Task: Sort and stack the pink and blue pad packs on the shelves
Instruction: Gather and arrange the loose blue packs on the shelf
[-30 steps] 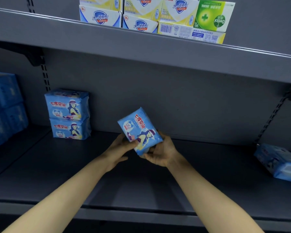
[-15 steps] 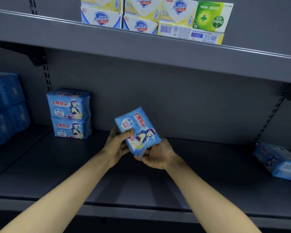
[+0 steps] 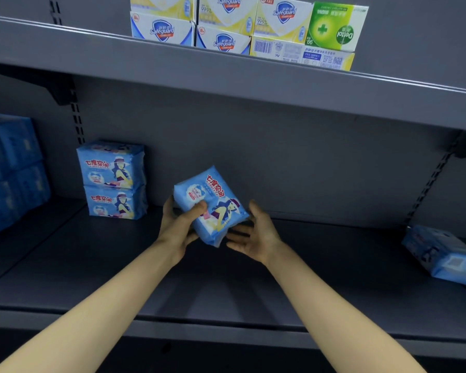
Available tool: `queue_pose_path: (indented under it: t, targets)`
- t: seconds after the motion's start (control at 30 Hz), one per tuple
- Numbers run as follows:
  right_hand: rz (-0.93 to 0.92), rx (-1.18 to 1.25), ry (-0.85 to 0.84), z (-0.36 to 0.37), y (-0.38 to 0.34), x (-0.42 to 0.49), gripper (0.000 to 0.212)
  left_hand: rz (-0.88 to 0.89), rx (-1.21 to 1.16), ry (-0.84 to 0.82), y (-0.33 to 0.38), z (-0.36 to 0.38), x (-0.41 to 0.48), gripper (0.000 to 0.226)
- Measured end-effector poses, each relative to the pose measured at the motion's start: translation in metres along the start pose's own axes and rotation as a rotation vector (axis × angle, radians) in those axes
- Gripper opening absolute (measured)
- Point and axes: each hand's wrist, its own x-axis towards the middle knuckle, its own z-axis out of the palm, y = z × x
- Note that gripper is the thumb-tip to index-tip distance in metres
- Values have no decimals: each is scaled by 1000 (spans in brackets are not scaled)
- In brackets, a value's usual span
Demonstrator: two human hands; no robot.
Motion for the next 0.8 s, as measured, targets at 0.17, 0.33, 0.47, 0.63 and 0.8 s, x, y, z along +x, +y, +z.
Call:
queue_pose_path:
  t: [0.17,0.33,0.47,0.63,0.8]
  targets:
    - [-182,-126,-28,-2,3,3,44,89,73,60,-4,2,-6,72]
    - [-178,-117,-178,-1,10,2,21,210,225,12,-10,12,-12,78]
    - [-199,-94,-184,-6,10,3,14,228,345,-52,-11,9,-12,64]
    - [-223,-92,-145,-9,9,2,21,230,423,-64,0,5,-12,50]
    - [-220,-79,-101,-6,12,3,20,266,544,-1,17,-2,-6,30]
